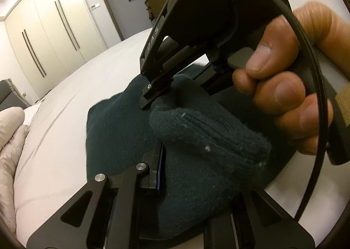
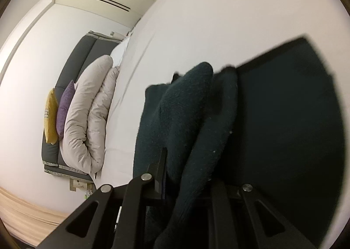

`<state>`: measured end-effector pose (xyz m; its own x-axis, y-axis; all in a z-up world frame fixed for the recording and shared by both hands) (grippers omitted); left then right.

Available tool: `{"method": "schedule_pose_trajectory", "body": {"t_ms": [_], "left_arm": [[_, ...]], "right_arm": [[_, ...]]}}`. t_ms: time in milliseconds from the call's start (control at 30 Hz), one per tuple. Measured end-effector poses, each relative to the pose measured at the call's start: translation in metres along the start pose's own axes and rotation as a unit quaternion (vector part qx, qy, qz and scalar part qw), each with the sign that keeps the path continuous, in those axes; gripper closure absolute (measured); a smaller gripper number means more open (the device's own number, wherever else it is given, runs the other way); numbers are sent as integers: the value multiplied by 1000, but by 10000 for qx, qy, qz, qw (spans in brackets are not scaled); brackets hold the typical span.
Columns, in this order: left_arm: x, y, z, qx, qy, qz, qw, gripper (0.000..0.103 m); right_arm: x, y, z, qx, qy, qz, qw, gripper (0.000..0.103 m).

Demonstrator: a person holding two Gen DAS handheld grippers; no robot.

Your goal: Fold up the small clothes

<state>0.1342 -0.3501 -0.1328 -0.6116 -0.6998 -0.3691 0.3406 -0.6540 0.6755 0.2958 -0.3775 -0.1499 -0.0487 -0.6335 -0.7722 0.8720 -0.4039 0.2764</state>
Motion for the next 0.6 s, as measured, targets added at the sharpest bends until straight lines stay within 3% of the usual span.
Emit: {"method": "schedule_pose_trajectory", "body": {"t_ms": [200, 367, 433, 600], "left_arm": [[19, 15, -17, -17, -299, -29, 9995, 91], [23, 10, -29, -128, -339, -65, 9993, 88], [20, 9, -25, -124, -338, -73, 9993, 83], [17, 11, -22, -18, -503, -21, 9987, 83]], "right_arm": [[36, 16, 46, 201, -170, 10, 9997, 88], [72, 15, 58, 306, -236, -218, 9990, 89], [76, 15, 60, 356, -237, -207, 9989, 89], [70, 16, 71, 469, -347, -140, 9982, 89]]}}
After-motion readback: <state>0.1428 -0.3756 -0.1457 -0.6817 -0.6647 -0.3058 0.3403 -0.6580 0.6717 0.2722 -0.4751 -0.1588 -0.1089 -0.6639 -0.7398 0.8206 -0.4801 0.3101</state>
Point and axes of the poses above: each gripper's, at about its wrist camera, not at the fingertips, and z roughly against the way its jaws point, x to its right, y to its top, the point moved 2 cm from there along -z, roughly the way its jaws point, and after that the axes turned 3 degrees about -z, right-handed, at the moved point
